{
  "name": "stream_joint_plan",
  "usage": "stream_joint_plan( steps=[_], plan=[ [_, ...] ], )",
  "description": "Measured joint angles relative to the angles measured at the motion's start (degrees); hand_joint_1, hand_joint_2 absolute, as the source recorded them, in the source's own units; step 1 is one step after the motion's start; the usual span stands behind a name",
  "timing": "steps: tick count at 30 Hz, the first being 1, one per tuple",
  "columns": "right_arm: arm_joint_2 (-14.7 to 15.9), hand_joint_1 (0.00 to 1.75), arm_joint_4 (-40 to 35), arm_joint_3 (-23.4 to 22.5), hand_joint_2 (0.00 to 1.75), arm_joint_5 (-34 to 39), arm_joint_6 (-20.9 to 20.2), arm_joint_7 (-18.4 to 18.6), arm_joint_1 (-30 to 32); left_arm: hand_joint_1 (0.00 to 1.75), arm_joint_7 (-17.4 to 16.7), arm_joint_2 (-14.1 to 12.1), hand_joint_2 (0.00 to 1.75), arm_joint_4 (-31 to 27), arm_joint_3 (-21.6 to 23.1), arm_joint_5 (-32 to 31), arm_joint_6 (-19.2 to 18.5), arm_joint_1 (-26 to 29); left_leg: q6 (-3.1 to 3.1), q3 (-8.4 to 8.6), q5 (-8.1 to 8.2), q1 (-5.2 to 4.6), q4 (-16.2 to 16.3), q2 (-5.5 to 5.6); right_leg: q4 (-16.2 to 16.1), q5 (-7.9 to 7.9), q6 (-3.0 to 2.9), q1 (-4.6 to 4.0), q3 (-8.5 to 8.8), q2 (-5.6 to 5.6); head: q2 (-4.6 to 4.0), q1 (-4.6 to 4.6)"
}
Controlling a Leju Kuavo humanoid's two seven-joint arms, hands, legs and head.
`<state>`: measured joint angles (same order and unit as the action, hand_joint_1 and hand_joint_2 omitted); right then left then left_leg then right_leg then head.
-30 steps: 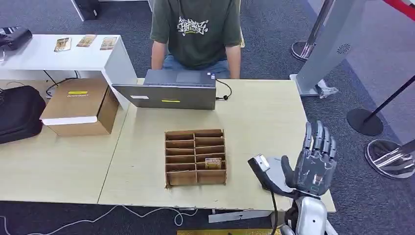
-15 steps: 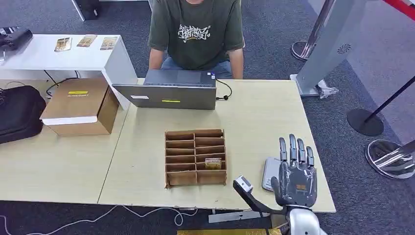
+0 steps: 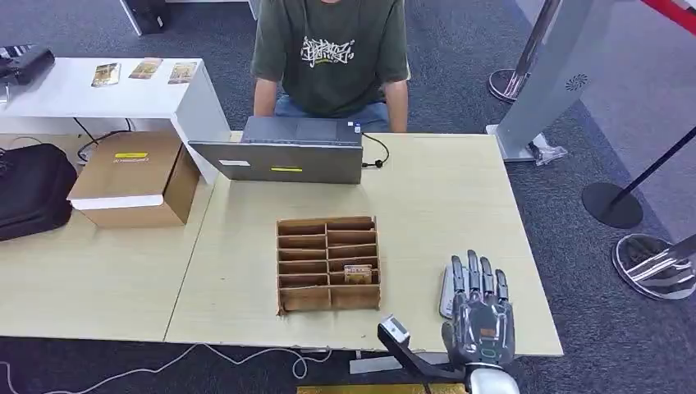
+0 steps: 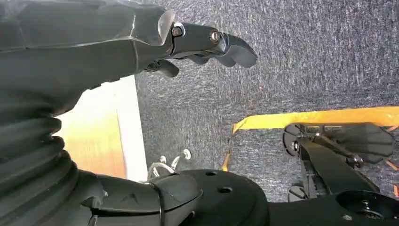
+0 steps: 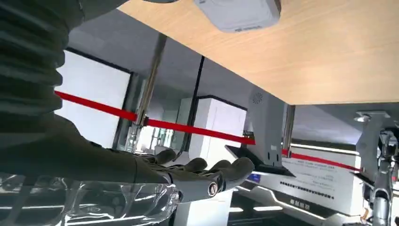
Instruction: Pass the card to the sensor for recognition and then transmit it.
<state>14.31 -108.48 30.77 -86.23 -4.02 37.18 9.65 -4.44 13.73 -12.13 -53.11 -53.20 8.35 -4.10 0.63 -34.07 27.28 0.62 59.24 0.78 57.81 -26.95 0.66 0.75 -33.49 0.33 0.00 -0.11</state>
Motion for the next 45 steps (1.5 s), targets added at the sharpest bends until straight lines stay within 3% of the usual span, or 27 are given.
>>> stream_joint_plan(
  steps=[8, 18, 28, 37, 45],
  plan=[
    [-4.7, 0.00, 0.0, -1.6, 1.75, 0.0, -2.9, -6.1, 2.8, 0.00, 0.1, 0.2, 1.75, 0.0, -0.2, -0.3, -0.7, 0.0, 0.00, 0.00, 0.00, 0.01, 0.0, 0.00, 0.0, -0.03, -0.03, -0.01, -0.01, 0.00, 0.00, 0.00],
    [-7.8, 0.00, 0.5, -2.4, 1.75, 0.0, -4.2, -7.3, 3.9, 0.00, 0.1, 0.2, 1.75, 0.0, -0.2, -1.0, -0.7, -0.1, 0.00, 0.00, 0.00, 0.00, 0.0, -0.01, 0.0, -0.03, -0.03, 0.00, 0.00, 0.00, 0.00, 0.00],
    [-9.0, 0.00, 2.9, -2.8, 1.75, 0.0, -1.1, -9.1, 1.9, 0.00, 0.1, 0.2, 1.75, 0.0, -0.2, -2.3, -0.7, -0.2, -0.01, 0.01, 0.01, 0.00, 0.0, -0.01, 0.0, -0.03, -0.03, 0.00, 0.01, 0.01, 0.00, 0.00],
    [-11.1, 0.00, 6.5, -1.8, 1.75, 0.0, 3.9, -12.1, -3.5, 0.00, 0.1, 0.4, 1.75, 0.0, -0.2, -3.4, -0.7, -0.4, -0.01, 0.01, 0.00, 0.00, 0.0, -0.02, 0.0, -0.02, -0.03, 0.00, 0.01, 0.01, -0.02, 0.00],
    [-13.9, 0.00, 10.5, -0.8, 1.75, 0.0, 4.6, -14.9, -7.0, 0.00, 0.1, 0.5, 1.75, 0.0, -0.2, -3.4, -0.6, -0.7, -0.01, 0.00, 0.01, 0.00, 0.0, 0.00, 0.0, -0.02, -0.03, 0.00, 0.01, 0.01, 0.00, 0.00]
  ],
)
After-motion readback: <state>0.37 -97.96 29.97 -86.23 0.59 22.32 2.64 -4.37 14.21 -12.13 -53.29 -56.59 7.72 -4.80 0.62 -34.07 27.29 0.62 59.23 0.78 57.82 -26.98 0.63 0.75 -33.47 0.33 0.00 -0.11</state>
